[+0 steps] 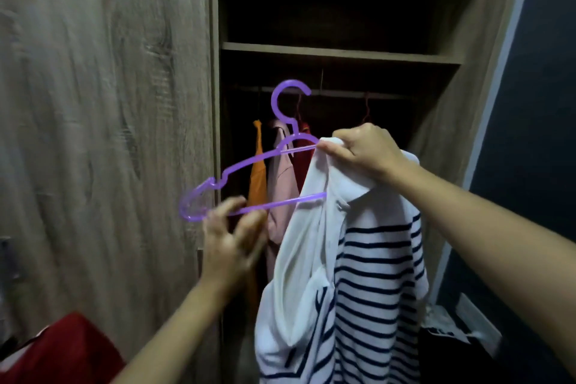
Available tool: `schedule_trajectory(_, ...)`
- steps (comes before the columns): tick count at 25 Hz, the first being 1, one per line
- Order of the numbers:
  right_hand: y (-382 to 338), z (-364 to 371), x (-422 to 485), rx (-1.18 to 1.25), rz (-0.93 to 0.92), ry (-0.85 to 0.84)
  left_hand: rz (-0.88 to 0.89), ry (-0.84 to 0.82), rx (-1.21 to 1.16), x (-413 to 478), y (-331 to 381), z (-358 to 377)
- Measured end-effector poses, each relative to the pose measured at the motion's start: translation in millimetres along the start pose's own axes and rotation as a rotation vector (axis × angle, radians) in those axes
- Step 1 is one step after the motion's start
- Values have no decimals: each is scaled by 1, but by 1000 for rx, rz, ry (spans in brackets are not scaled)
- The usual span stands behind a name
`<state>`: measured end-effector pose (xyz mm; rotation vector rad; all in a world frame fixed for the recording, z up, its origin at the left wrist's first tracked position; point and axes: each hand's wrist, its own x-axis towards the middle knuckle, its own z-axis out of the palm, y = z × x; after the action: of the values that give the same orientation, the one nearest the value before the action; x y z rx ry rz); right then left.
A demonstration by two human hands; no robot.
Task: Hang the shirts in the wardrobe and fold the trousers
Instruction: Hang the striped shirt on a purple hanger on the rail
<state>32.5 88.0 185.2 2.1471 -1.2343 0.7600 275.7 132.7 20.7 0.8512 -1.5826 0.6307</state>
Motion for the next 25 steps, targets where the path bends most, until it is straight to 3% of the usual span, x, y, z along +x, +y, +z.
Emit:
schedule_trajectory(2,-2,-3,2,71,37,29,158,-192,60,-45,19,17)
schedule_trajectory(3,-2,-6,2,106,52,34,143,-347,131,-65,21,28)
schedule_trajectory(5,4,-10,-4,149,59,46,-123,-584,158,-81,14,44)
schedule_trajectory(7,21,-13,-18,143,64,48,-446,-676,24,-75,-7,48)
schedule_trajectory(10,46,-7,-54,99,98,-10,-621,-815,-162,-42,-38,31)
schedule_trajectory(13,63,14,-98,89,184,-43,-590,-776,-117,-9,-49,18)
schedule_trajectory(17,64,32,-132,-13,252,-132,-485,-749,138,17,-41,22)
schedule_trajectory(20,42,41,-118,-161,256,-128,-466,-579,217,41,-8,29)
schedule_trajectory(22,29,43,-101,-109,378,-111,-300,-422,245,48,22,38)
schedule_trajectory(25,30,37,-82,74,542,-61,124,-442,250,22,56,49)
